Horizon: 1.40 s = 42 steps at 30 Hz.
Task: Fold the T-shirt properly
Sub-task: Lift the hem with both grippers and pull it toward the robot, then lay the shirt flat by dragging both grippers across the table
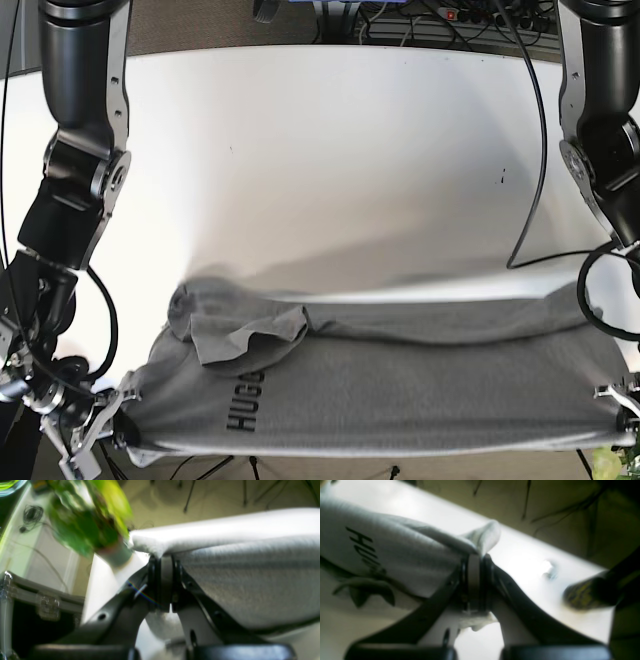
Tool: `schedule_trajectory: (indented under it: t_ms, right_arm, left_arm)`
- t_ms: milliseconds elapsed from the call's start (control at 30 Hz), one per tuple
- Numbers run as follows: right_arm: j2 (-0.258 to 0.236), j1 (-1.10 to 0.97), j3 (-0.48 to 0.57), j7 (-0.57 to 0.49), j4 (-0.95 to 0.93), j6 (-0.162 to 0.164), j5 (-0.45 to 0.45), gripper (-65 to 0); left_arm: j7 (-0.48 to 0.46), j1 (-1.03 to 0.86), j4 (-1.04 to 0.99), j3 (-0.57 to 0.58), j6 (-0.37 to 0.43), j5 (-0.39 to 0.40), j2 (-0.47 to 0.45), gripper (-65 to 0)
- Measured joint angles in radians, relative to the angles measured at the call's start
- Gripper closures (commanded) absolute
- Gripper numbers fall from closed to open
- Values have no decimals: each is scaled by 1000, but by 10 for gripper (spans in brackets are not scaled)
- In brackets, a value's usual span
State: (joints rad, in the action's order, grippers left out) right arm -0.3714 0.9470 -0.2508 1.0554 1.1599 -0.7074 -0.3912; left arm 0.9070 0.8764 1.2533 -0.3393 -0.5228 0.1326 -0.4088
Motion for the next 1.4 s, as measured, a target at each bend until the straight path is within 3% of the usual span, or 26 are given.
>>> schedule_trajectory:
  t_ms: [133, 267, 500, 700, 967, 1267, 1400]
  right_arm:
    - [0, 147, 16, 43, 2, 2, -6, 0]
    - [-18, 259, 104, 66, 4, 8, -8, 0]
    - [-30, 289, 116, 82, 11, 0, -23, 0]
    - [-37, 145, 82, 157, 56, 5, -22, 0]
    - [-33, -166, -23, 175, 235, 5, -122, 0]
    - [-29, -518, -137, 184, 362, 1, -210, 0]
    - [-27, -652, -173, 187, 409, 2, -272, 0]
  left_arm:
    - [9, 161, -23, 38, 5, 0, -14, 0]
    - [-9, 269, -46, 75, 4, 9, -39, 0]
    - [4, 258, -46, 74, 3, 5, -53, 0]
    - [-7, 64, 63, 54, -9, 25, -61, 0]
    - [-10, -238, 190, -55, -27, 30, -56, 0]
    - [-10, -568, 264, -170, -68, 128, -34, 0]
    - [-6, -679, 288, -221, -63, 127, -7, 0]
